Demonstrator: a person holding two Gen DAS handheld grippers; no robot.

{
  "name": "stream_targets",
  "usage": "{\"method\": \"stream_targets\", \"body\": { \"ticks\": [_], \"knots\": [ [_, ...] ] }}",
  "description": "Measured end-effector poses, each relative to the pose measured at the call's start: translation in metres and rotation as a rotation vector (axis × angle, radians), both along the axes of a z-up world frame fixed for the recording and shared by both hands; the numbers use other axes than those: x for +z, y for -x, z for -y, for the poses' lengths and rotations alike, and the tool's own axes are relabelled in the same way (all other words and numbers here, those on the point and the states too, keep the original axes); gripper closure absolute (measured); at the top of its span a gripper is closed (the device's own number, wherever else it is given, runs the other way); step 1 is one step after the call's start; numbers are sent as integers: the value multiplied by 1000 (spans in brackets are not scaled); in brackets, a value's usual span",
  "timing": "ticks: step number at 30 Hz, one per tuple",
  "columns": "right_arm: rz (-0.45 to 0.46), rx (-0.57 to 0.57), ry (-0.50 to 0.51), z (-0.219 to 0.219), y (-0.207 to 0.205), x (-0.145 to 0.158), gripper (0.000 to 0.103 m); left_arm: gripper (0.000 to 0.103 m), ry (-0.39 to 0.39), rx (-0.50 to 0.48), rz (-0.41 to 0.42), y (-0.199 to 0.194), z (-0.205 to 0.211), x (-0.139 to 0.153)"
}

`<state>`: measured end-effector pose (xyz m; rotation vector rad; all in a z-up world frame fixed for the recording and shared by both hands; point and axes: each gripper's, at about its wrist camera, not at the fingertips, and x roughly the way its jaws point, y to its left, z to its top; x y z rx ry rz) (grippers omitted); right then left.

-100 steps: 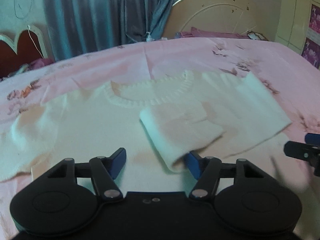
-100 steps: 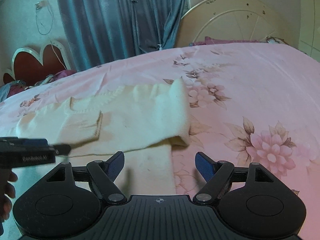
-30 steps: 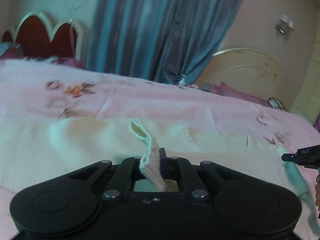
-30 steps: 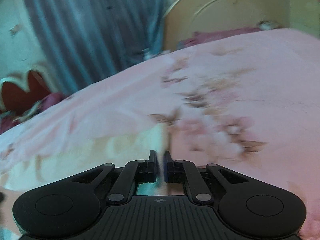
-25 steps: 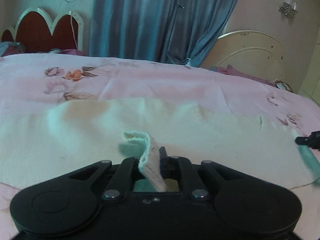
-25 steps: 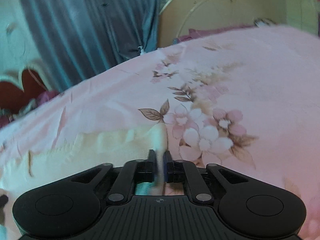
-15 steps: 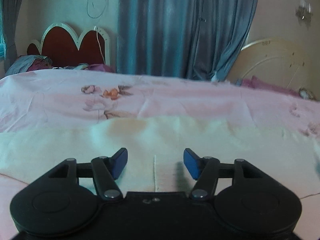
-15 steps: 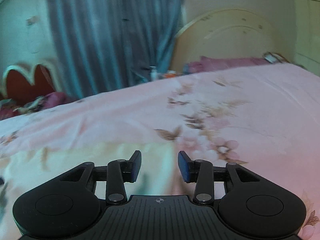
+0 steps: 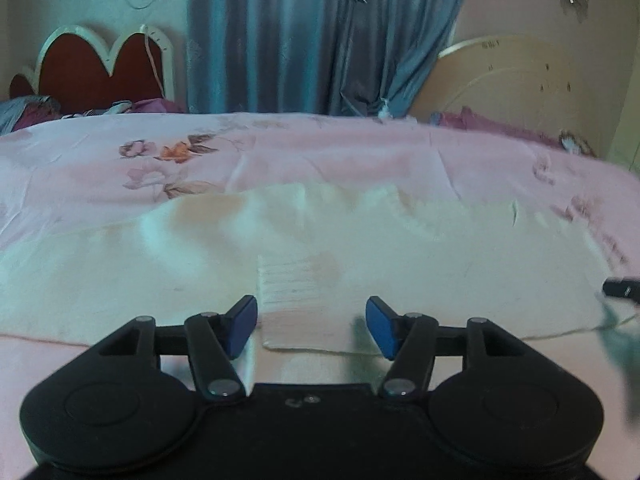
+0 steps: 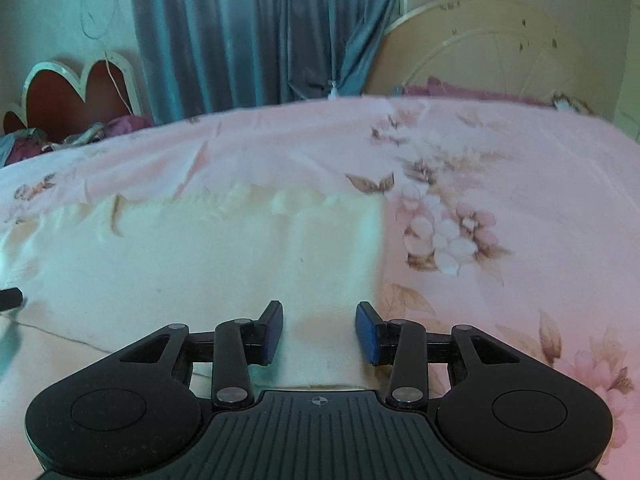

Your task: Fold small clothes

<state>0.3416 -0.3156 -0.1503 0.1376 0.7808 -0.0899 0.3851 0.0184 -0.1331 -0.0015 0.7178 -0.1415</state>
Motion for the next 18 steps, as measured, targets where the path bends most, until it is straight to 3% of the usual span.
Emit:
{"method": "stream_targets", "body": {
  "ticks": [1, 3, 6, 12, 18],
  "knots": [
    [-50, 0, 15, -1, -3, -6, 63, 43, 11, 6, -3, 4, -4, 3],
    [-44, -24, 15, 0, -1, -1, 63, 42, 34, 20, -18, 11, -15, 9],
    [19, -10, -38, -8, 7, 17, 63, 34, 59, 62, -30, 23, -36, 16],
    [90, 104, -82, -65, 13, 42, 63, 31, 72, 202, -74, 39, -91, 17],
    [99, 241, -135, -131, 5, 51, 63, 31, 72, 300, -73, 46, -138, 23]
  ]
}}
